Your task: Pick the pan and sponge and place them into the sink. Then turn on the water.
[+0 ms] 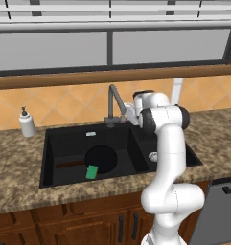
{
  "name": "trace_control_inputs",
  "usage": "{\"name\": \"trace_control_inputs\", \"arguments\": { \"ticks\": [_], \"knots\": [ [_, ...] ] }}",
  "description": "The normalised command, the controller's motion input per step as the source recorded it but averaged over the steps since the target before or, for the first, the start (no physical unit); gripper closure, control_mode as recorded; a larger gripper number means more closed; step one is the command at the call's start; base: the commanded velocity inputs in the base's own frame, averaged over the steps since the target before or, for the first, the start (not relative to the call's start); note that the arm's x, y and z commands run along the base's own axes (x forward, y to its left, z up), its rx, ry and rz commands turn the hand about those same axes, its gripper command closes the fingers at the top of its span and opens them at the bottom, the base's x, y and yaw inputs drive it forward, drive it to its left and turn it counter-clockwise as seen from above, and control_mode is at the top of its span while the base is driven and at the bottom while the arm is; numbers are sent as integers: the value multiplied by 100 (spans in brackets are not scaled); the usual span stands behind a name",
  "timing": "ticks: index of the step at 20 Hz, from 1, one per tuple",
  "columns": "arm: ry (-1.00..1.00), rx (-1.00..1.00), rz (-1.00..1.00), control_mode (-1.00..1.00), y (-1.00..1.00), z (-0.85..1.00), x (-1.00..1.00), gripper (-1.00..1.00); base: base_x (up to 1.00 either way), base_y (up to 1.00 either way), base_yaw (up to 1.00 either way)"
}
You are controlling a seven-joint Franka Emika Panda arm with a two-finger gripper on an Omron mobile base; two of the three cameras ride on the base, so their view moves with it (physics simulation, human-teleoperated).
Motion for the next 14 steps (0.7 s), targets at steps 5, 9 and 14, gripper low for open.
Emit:
{"name": "trace_control_inputs", "arguments": {
  "ticks": [5, 9, 14],
  "knots": [
    [0, 30, 0, -100, -6, -17, 0, 100, 0, 0, 0],
    [0, 23, 0, -100, 0, -20, 0, 100, 0, 0, 0],
    [0, 15, -2, -100, 0, -23, 0, 100, 0, 0, 0]
  ]
}}
